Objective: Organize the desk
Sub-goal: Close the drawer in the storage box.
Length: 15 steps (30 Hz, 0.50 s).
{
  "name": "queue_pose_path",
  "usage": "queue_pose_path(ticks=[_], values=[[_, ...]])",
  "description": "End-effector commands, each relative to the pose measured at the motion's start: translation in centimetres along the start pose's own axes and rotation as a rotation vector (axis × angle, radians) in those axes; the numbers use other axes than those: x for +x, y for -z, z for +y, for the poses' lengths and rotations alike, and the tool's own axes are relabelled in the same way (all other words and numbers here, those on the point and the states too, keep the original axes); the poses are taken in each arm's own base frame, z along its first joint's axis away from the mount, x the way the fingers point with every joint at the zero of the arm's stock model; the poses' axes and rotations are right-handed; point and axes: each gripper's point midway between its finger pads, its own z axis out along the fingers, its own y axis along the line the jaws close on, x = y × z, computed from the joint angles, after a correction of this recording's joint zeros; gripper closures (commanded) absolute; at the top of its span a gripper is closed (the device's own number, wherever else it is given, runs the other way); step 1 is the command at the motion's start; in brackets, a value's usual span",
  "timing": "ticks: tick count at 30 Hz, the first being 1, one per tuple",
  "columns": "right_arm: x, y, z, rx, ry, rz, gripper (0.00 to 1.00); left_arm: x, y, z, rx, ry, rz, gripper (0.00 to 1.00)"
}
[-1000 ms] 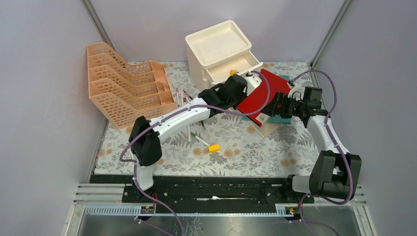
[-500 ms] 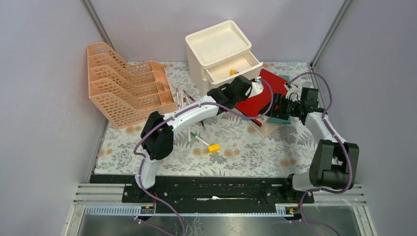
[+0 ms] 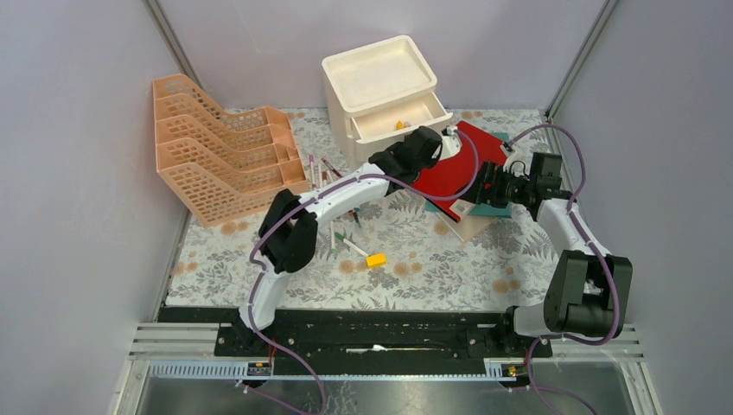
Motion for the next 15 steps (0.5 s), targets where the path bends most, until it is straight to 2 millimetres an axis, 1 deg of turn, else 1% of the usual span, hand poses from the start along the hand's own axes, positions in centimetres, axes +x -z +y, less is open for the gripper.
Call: queue_pose_path(ticks=[1,5,11,13,15], values=[[-0.9,0.0,0.6,-0.036,0.017,-0.018,0.00,-1.3,-0.8,8.3,-0.223,0.144,-0.053,0.66],[-0.9,0.0,0.5,-0.036,0.015,-0.017,0.01,-1.7,-1.6,9.1,-0.186,0.262,-0.103,0.56],[-1.0,0.0,0.5,-0.034,0.014,-0.014,0.01,-2.9,-1.5,9.9,-0.058,0.472,-0.206,0.53],[-1.1,-0.1,0.5,-0.038,0.013,-0.013,0.01,-2.6,-1.7,10.7,-0.017,0.568,-0.230,0.53],[-1.1,-0.1,0.5,-0.041,0.011,-0.011,0.00,-1.7,-2.2,12.1,0.012,0.674,-0.243,0.53]])
